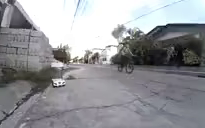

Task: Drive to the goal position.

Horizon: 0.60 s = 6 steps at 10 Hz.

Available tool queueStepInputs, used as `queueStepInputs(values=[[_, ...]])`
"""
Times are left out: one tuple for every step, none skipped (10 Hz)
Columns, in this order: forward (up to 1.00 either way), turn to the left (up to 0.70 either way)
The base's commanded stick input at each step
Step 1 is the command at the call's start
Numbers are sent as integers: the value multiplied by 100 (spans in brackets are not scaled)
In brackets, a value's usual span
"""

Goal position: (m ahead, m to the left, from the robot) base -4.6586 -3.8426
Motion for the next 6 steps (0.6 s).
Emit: queueStepInputs(values=[[0,-70],[0,-70],[0,-70],[0,-70],[0,-70],[0,-70]])
